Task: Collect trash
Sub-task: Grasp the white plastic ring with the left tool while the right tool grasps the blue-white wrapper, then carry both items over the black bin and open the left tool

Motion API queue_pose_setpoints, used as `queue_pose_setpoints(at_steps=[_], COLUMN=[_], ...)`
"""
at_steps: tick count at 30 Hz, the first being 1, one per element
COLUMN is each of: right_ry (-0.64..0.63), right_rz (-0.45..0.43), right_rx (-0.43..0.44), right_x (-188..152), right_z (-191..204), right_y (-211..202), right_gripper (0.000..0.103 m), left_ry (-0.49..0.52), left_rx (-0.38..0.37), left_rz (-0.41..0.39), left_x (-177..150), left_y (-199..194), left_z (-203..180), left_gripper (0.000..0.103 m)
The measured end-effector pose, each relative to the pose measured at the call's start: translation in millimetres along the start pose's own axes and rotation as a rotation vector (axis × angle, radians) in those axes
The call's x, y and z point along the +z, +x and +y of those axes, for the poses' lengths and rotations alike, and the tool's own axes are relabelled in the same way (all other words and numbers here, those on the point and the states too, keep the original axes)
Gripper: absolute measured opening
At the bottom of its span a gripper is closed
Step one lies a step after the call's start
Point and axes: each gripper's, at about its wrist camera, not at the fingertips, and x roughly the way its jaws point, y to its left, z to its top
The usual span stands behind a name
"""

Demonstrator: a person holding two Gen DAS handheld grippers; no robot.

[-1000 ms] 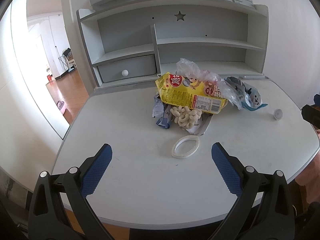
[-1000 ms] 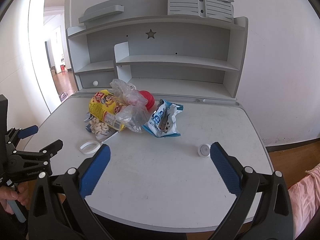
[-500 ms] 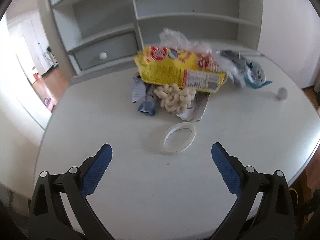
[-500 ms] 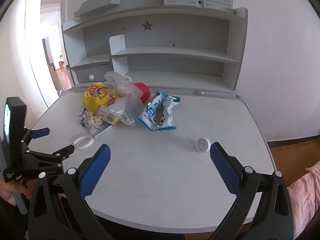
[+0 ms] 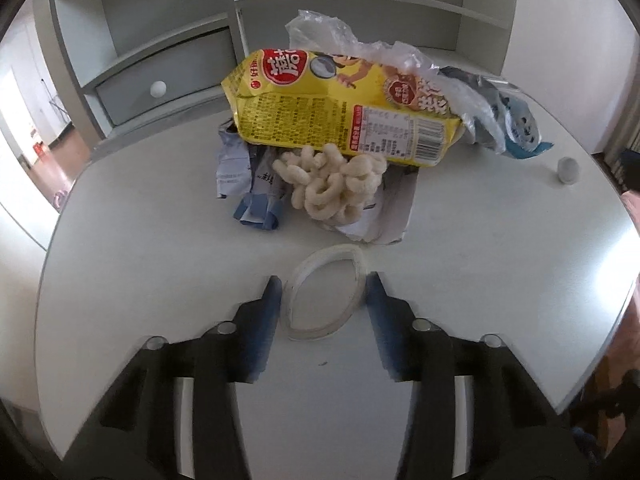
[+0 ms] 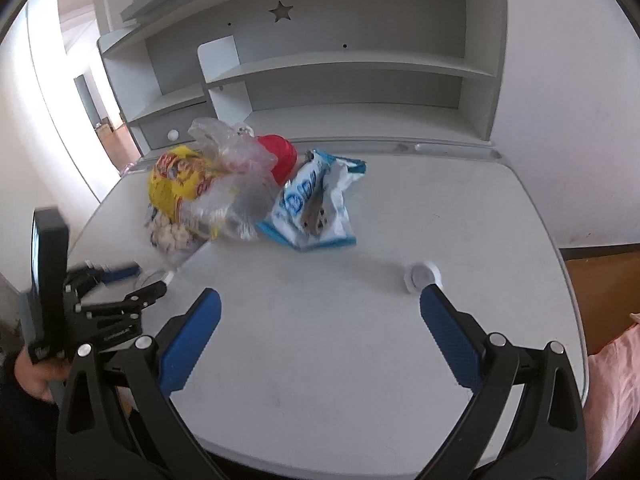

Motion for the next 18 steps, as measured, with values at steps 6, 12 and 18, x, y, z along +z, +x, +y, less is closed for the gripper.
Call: queue_pose_setpoints(at_steps=[6,12,18], right_ry=[0.082,0.134,0.168], right_rz=[0.095,0.219,0.241], right_rx=[0.05,0.028,0.063], right_x=[49,80,78], right_z=[-8,-12,-22], right_y=[45,101,104], right_gripper=[0.091,0.078,0.017], left_ry=[0.02,0.029,0.043], left_rx=[-0.025,-0.053,-0.064], left_rz=[-0.044,-0.099,-0.113], left_x=[8,17,16], left_y=[-17,-42,-53], left_z=[-5,-13,-28], left_gripper=[0.041,0.041,0.041])
